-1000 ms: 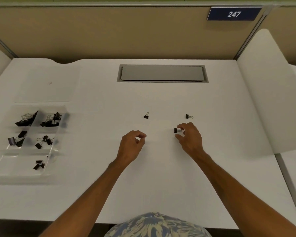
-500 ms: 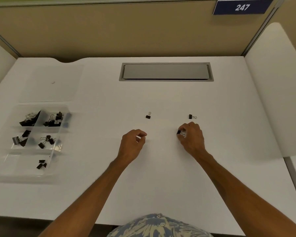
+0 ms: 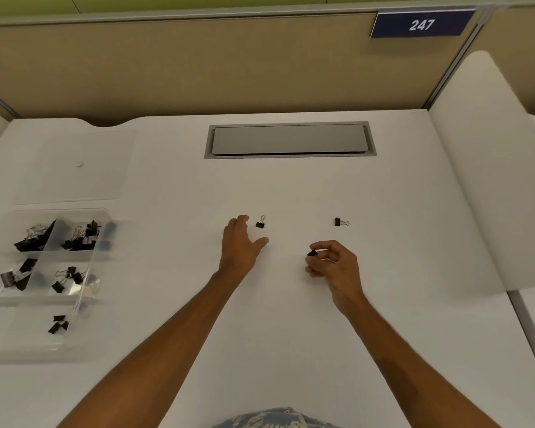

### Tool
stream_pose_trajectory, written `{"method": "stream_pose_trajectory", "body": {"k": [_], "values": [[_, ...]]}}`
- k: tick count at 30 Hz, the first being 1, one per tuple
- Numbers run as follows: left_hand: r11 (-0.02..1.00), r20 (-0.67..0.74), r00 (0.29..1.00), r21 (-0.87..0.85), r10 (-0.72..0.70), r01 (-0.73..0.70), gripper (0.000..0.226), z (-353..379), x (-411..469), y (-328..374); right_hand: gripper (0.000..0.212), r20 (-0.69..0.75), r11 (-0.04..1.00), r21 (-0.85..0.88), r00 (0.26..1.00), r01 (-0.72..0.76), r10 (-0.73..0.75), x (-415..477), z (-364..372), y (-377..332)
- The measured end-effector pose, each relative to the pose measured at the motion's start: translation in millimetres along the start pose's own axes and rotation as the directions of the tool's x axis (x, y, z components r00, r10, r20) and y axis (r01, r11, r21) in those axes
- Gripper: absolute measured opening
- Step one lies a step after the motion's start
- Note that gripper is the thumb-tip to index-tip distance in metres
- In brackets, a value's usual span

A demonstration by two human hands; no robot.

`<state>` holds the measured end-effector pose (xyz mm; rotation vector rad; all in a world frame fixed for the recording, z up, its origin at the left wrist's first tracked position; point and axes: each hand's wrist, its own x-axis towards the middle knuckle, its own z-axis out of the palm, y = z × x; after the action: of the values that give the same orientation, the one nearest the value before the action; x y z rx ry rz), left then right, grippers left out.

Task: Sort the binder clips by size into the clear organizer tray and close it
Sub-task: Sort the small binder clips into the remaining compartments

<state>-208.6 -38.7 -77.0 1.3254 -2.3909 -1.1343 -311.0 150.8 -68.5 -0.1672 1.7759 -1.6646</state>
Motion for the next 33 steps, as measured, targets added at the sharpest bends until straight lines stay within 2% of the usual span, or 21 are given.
{"method": "stream_pose_trajectory", "body": {"k": [2,4,9,14,17,19,22,26,30,33], "values": [[0.999,-0.002,1.0,0.032,-0.025,0.026,0.076,4,10,4,0.021,-0.004,1.0,-0.008,1.0,-0.014,0.014,0,2,0],[0.996,-0.008,1.0,0.082,-0.027,0.028,0.076,8,18,6,0.02,-0.007,1.0,-0.01,1.0,-0.028,0.028,-1,4,1],[0.987,-0.049,0.999,0.162,0.022,-0.014,0.038,16,28,5,0.019,0.0,0.999,-0.026,0.999,-0.044,0.044,-3,5,3],[0.972,-0.056,0.997,0.232,0.051,-0.037,0.024,16,37,6,0.019,0.012,0.998,-0.036,0.999,-0.051,0.051,-3,4,0],[0.976,-0.046,0.997,0.213,0.06,-0.049,0.016,12,36,6,0.019,0.017,0.998,-0.053,0.999,-0.043,0.044,-5,4,-2],[0.988,-0.05,0.998,0.153,0.03,-0.022,0.015,8,32,7,0.02,0.028,0.998,-0.051,0.999,-0.034,0.035,-6,4,-3],[0.996,-0.041,0.995,-0.043,-0.086,0.084,0.017,-5,15,11,0.019,0.044,0.999,-0.02,0.999,-0.031,0.032,-10,8,-7],[0.949,-0.023,0.982,-0.265,-0.186,0.173,0.022,-25,-17,6,0.021,0.085,0.999,0.002,0.996,-0.04,0.04,-15,20,-9],[0.875,-0.007,0.972,-0.437,-0.234,0.207,0.017,-49,-52,-10,0.023,0.161,0.998,0.001,0.985,-0.059,0.058,-27,43,-10],[0.854,-0.034,0.969,-0.482,-0.243,0.197,0.016,-72,-73,-26,0.023,0.223,0.998,-0.013,0.973,-0.062,0.063,-36,66,-9]]}}
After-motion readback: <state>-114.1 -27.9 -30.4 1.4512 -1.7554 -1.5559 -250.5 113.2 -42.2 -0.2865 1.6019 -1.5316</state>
